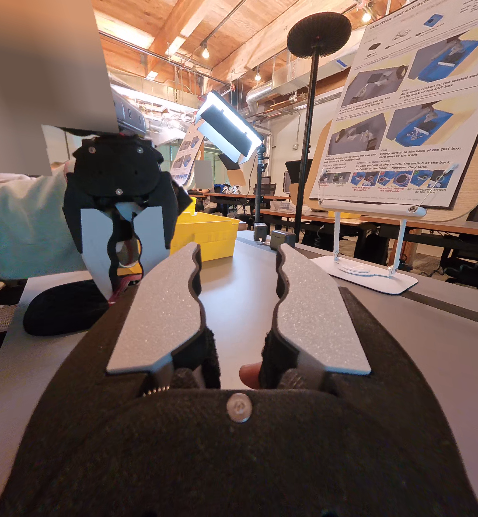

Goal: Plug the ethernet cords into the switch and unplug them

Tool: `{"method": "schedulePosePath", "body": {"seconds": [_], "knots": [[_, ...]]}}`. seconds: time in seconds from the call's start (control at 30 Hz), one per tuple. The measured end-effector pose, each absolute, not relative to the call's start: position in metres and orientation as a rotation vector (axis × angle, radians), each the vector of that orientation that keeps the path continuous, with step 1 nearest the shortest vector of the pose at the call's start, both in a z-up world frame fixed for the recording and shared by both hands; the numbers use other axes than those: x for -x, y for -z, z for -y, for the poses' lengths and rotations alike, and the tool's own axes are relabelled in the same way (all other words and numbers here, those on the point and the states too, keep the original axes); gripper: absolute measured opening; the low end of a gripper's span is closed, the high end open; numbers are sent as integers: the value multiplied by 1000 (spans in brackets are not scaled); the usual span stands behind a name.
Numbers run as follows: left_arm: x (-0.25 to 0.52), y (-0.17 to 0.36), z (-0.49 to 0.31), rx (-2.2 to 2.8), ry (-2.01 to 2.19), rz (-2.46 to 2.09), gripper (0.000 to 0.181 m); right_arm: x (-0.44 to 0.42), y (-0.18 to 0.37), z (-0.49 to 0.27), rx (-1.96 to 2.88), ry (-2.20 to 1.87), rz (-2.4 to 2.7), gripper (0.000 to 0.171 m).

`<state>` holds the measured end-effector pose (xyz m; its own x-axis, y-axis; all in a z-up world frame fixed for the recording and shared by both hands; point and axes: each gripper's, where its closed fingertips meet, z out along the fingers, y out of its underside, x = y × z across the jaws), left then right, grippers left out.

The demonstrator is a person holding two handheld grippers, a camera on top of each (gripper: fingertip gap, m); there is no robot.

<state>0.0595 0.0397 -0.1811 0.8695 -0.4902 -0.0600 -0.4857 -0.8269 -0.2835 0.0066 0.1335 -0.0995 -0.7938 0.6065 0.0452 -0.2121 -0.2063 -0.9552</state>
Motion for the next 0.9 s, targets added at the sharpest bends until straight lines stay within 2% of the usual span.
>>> {"method": "schedulePosePath", "body": {"seconds": [0.23,0.47,0.6,0.7,0.77,0.83,0.9], "knots": [[-60,196,-43,2784,74,-629,27,-7,100,-134,469,-2044,1534,51],[-53,196,-63,2742,170,46,27,-6,100,-133,470,-2044,1535,51],[-54,192,-62,2687,137,51,54,-7,100,-133,464,-2044,1534,51],[-53,182,-55,2615,97,57,56,-10,99,-132,436,-2050,1547,51],[-50,181,-45,2580,54,95,56,-21,104,-123,381,-2055,1658,45],[-52,187,-36,2542,30,135,53,-41,118,-107,284,-2019,1926,36],[-56,191,-33,2477,27,165,49,-60,142,-96,222,-1865,2232,34]]}}
